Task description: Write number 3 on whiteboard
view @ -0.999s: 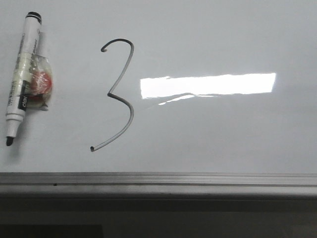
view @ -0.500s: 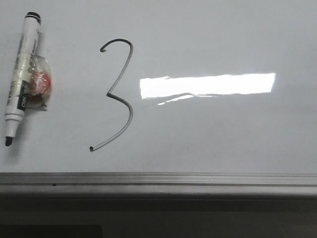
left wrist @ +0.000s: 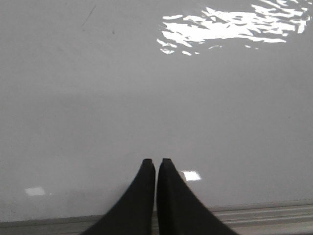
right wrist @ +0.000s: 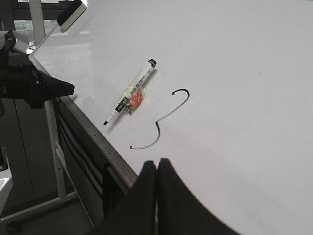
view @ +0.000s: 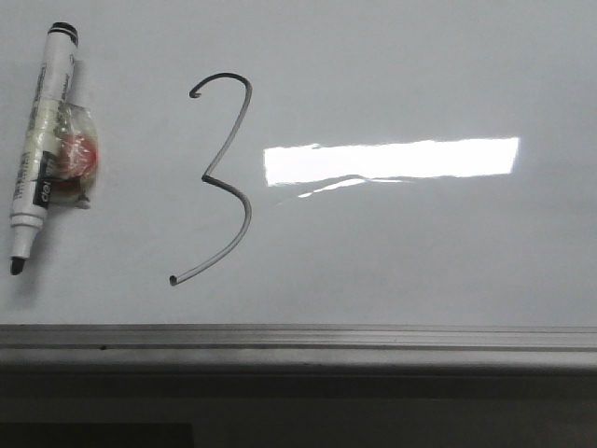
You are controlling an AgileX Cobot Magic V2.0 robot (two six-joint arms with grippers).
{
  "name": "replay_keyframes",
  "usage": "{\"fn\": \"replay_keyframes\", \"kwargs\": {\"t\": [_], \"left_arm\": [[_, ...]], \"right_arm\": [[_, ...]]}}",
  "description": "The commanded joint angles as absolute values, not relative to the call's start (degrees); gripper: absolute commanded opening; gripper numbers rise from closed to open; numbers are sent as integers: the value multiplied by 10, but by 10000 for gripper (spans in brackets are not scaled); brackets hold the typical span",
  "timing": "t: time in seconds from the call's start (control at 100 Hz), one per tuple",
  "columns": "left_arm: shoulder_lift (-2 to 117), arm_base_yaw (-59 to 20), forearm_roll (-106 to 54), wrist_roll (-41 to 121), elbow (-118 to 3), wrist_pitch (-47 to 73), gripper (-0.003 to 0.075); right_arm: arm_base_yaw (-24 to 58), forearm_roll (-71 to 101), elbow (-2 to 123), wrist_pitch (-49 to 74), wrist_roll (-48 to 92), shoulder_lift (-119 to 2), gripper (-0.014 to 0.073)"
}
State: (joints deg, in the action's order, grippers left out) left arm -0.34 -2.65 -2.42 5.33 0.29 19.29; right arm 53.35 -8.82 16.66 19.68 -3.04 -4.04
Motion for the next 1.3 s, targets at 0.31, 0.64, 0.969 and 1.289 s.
{"fn": "replay_keyframes", "kwargs": {"t": [0.31,0.64,0.969,1.289], "left_arm": [[-18,-25,-23,55,22,161,-20],[-18,-25,-23,55,22,161,-20],[-18,-25,-23,55,22,161,-20],[-18,-25,-23,55,22,161,-20]], "right_arm": [[531,-97,182,151,-30,-45,-54],[509,-97,170,114,-26,-45,-54],[283,-10,32,-3,-18,-45,-54],[127,-13,-20,7,-18,-36,-54]]}}
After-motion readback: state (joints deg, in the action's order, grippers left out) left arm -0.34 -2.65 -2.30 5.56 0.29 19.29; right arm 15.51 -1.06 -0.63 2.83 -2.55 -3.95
